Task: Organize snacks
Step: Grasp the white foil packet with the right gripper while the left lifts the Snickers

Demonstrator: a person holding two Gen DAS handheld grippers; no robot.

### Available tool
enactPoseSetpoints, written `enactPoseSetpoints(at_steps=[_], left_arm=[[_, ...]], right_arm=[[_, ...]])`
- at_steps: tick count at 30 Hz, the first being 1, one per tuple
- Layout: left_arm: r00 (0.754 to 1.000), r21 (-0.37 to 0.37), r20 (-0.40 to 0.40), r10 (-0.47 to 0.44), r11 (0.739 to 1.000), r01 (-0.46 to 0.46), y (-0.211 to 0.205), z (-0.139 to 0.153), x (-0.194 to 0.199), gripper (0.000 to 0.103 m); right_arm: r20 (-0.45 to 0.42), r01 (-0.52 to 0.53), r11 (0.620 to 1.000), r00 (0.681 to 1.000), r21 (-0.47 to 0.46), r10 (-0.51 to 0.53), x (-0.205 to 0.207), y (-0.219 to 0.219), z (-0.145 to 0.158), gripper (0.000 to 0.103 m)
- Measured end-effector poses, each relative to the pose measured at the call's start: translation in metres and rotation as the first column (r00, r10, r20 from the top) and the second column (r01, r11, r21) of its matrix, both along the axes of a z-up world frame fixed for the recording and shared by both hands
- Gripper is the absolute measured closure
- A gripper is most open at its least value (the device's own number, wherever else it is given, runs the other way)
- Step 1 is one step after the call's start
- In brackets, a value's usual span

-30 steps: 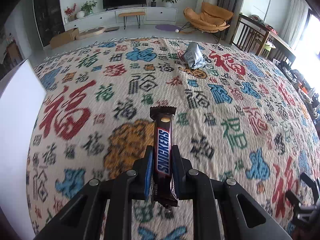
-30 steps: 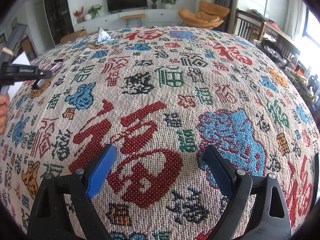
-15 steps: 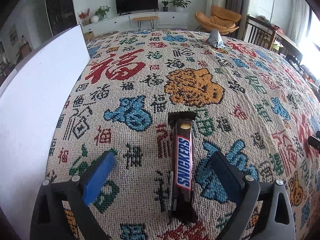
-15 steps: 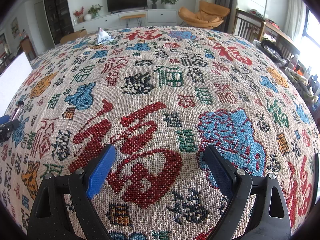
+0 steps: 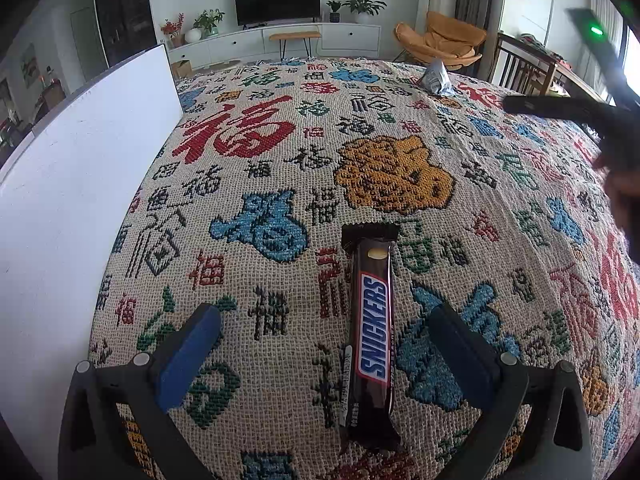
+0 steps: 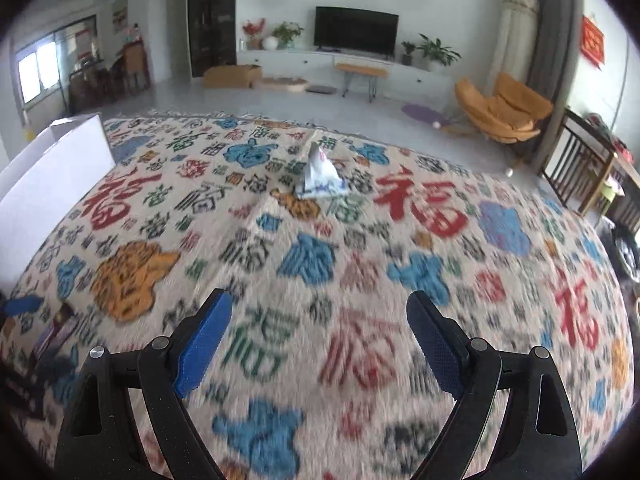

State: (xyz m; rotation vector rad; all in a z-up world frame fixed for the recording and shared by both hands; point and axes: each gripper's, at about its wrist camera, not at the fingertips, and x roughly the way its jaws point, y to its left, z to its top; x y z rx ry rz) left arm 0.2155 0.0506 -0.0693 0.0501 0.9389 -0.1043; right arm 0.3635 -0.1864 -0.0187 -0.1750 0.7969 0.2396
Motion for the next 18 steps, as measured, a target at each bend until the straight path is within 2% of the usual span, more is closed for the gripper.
enactPoseSetpoints(at_steps=[2,5,7,9,10,12,15,18], left_arm=[[1.0,0.0,0.0,0.0,1.0,0.0,0.0,0.0,0.0,0.0],[1.0,0.0,0.0,0.0,1.0,0.0,0.0,0.0,0.0,0.0],[1.0,0.0,0.0,0.0,1.0,0.0,0.0,0.0,0.0,0.0],[1.0,-0.001,0.0,0.0,1.0,0.0,0.0,0.0,0.0,0.0],[1.0,-0.001,0.0,0.0,1.0,0.0,0.0,0.0,0.0,0.0],[1.0,-0.001,0.0,0.0,1.0,0.0,0.0,0.0,0.0,0.0],[1.0,-0.001,0.0,-0.001,1.0,0.001,0.0,0.0,0.0,0.0],[1.0,-0.003,0.0,0.0,1.0,0.0,0.0,0.0,0.0,0.0]], right_arm=[[-0.034,0.035,0.999,0.999,-0.001,-0.035,0.051,0.012,-0.008,0.012],[-0.09,0.129,0.991,0.988,0.046,-0.124,0.106,0.017,-0.018,0.014],[-0.119,0.166,0.982,0.981,0.094,-0.154,0.126,0.018,-0.023,0.014],[-0.123,0.168,0.981,0.98,0.099,-0.156,0.139,0.022,-0.027,0.015],[-0.131,0.166,0.982,0.979,0.089,-0.154,0.143,0.024,-0.03,0.022],[-0.186,0.148,0.985,0.974,0.093,-0.129,0.15,0.025,-0.039,0.052],[-0.175,0.158,0.977,0.976,0.143,-0.132,0.135,0.018,-0.033,0.054],[-0.148,0.135,0.973,0.983,0.187,-0.108,0.1,0.011,-0.018,0.054]])
